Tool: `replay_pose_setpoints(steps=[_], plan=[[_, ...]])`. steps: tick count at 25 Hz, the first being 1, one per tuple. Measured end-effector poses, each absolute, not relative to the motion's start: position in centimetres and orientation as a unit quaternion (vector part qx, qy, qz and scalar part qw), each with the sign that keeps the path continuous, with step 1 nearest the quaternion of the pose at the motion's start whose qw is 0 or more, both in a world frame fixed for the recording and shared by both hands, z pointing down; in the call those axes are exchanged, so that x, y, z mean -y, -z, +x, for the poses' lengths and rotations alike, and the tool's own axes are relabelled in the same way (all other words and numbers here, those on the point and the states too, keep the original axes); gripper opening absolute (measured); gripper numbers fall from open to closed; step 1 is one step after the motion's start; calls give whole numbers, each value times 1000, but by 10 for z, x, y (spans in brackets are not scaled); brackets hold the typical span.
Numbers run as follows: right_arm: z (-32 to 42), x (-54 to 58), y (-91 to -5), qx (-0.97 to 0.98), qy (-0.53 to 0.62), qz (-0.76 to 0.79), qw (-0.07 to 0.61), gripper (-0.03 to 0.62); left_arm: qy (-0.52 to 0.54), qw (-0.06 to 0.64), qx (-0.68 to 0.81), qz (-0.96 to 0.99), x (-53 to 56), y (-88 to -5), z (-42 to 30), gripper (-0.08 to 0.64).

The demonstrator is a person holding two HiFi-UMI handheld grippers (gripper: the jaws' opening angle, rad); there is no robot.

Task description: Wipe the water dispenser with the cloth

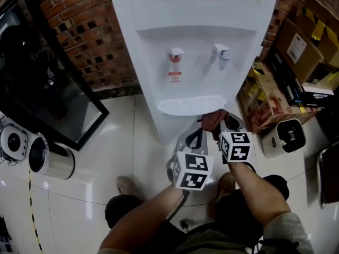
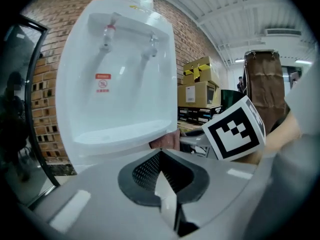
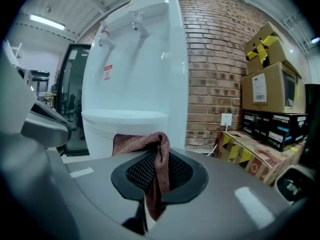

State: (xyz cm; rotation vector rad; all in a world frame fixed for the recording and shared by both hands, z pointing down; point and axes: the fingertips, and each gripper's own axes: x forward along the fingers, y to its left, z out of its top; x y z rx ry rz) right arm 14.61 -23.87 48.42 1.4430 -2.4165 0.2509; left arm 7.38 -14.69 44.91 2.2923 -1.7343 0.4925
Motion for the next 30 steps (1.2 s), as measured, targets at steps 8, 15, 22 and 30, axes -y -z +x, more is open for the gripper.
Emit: replay_pose_setpoints(steps=[8, 15, 22, 30], plan=[[179, 254, -488, 831, -71, 524, 170, 44, -183, 111, 534, 818, 178, -468, 114, 0], [184, 253, -491, 830, -74, 523, 180, 44, -210, 107, 482, 844, 183, -489, 138, 0], [191, 229, -492, 815, -138, 543, 149, 46, -225, 79, 447, 862, 151, -490, 135, 0], [93, 181, -505, 855, -156, 467, 160, 46, -241, 58, 506, 826, 105, -488, 35, 0]])
